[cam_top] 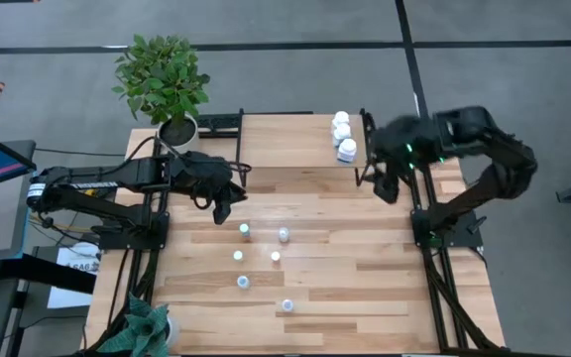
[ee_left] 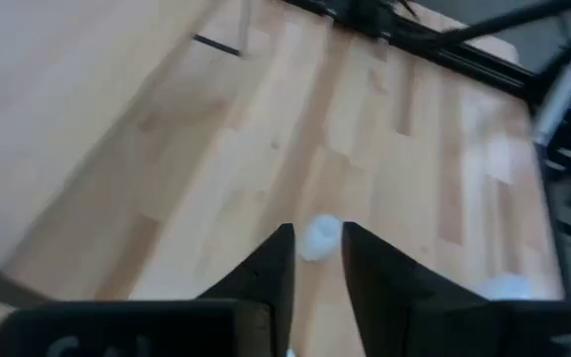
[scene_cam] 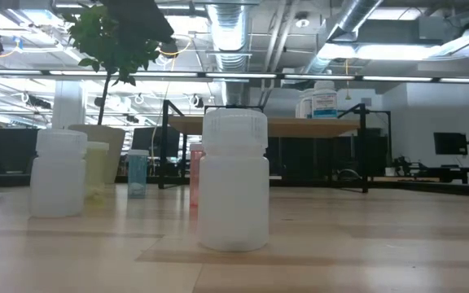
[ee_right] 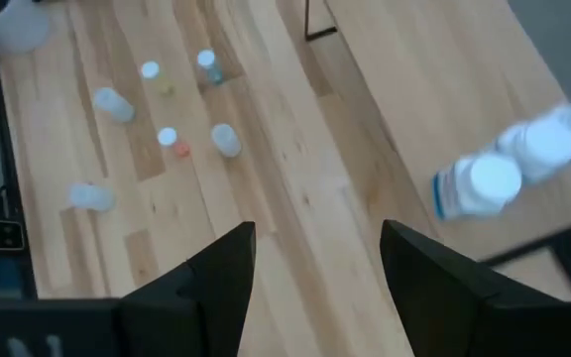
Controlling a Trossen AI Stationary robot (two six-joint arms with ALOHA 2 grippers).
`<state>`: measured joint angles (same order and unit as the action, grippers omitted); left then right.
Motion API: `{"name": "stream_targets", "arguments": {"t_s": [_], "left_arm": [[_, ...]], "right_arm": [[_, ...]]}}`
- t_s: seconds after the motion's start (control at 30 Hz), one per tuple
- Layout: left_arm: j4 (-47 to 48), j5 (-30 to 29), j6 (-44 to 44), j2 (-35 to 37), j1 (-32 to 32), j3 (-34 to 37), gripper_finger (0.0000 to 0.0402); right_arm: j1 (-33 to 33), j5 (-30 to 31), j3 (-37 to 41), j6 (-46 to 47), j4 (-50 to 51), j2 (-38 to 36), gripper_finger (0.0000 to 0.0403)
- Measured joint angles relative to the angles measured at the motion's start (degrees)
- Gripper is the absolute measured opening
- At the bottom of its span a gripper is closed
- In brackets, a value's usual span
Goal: Pick and place medicine bottles onto shelf by color
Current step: Put the blue pill bottle on the shelf
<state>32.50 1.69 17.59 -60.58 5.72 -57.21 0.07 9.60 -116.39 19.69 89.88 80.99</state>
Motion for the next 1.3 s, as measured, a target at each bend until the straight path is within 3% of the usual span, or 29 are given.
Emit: {"name": "stream_targets", "arguments": {"t_s": [0.13, 0.3, 0.63, 0.8, 0.97, 1.3], "left_arm": [[-0.44, 6.24, 0.15, -3.91, -0.52, -0.02, 0.0127], [1.08, 7.46, -5.44, -8.76, -2.15, -0.02, 0.0185], [5.24, 5.63, -9.90, -11.75, -7.78, 0.00, 0.0201], [9.58, 0.74, -10.45, -13.20, -9.33, 0.07, 0.0201], [9.70, 0.85, -9.42, -17.66, -9.70, 0.96, 0.0201], [9.76, -4.11, -8.93, -25.34, -9.64, 0.87, 0.0201]], "right_arm": [[6.81, 5.57, 6.51, 11.55, 0.09, -3.05, 0.0240], [14.55, 7.29, 14.10, 24.63, -0.67, -4.33, 0.0240], [25.26, 7.31, 21.74, 39.53, -3.48, 1.50, 0.0240], [26.65, 7.29, 21.74, 41.71, -6.19, 7.36, 0.0240], [26.35, 7.00, 21.72, 40.00, -7.94, 12.18, 0.0240], [25.77, 5.31, 21.75, 39.83, -10.77, 13.55, 0.0240]]}}
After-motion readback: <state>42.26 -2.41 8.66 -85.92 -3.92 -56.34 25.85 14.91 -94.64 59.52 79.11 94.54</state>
